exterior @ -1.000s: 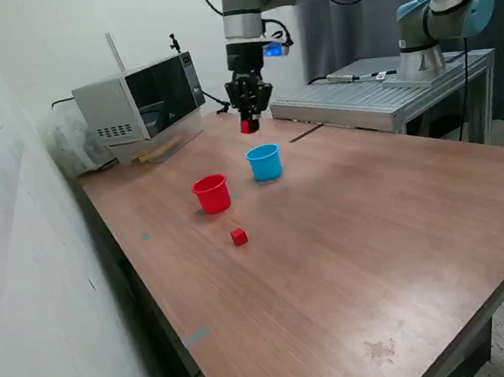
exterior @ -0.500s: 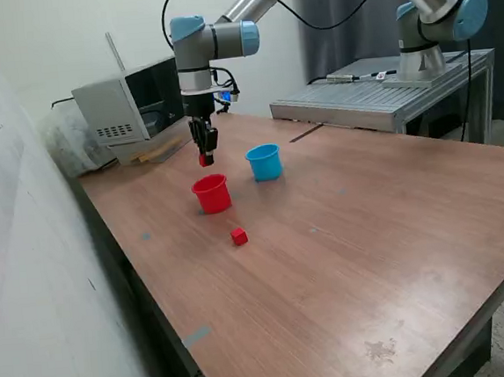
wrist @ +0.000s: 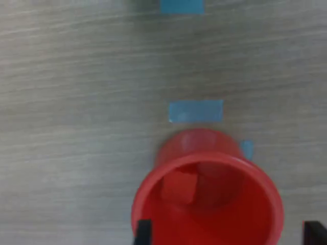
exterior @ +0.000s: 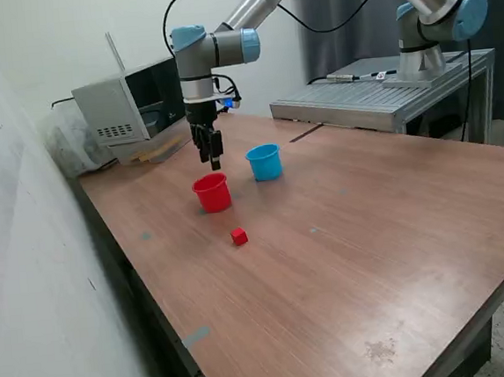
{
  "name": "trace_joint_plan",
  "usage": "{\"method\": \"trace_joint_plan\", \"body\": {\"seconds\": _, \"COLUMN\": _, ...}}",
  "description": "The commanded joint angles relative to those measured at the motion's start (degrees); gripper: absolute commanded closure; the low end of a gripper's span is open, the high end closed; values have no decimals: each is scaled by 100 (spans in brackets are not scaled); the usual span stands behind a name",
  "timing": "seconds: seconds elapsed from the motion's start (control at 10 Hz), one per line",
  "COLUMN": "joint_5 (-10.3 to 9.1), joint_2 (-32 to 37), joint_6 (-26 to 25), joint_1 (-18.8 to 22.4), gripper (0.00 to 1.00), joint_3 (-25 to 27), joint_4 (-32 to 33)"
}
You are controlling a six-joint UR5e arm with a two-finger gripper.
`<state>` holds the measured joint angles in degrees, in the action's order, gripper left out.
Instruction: Place red objects in the red bin, and blue objects in the blue bin.
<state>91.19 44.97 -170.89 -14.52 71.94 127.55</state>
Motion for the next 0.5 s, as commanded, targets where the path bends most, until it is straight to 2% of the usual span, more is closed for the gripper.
{"method": "trace_joint_plan", "body": {"seconds": 0.0, "joint_5": -4, "joint_2": 186, "joint_6": 82, "joint_1": 37, "gripper": 0, "joint_3": 135, "joint_4": -46}}
{"method": "trace_joint_plan", "body": {"seconds": 0.1, "joint_5": -4, "joint_2": 509, "joint_6": 82, "joint_1": 167, "gripper": 0, "joint_3": 327, "joint_4": -55}}
{"method": "trace_joint_plan", "body": {"seconds": 0.4, "joint_5": 13, "joint_2": 1731, "joint_6": 30, "joint_1": 948, "gripper": 0, "joint_3": 803, "joint_4": -108}}
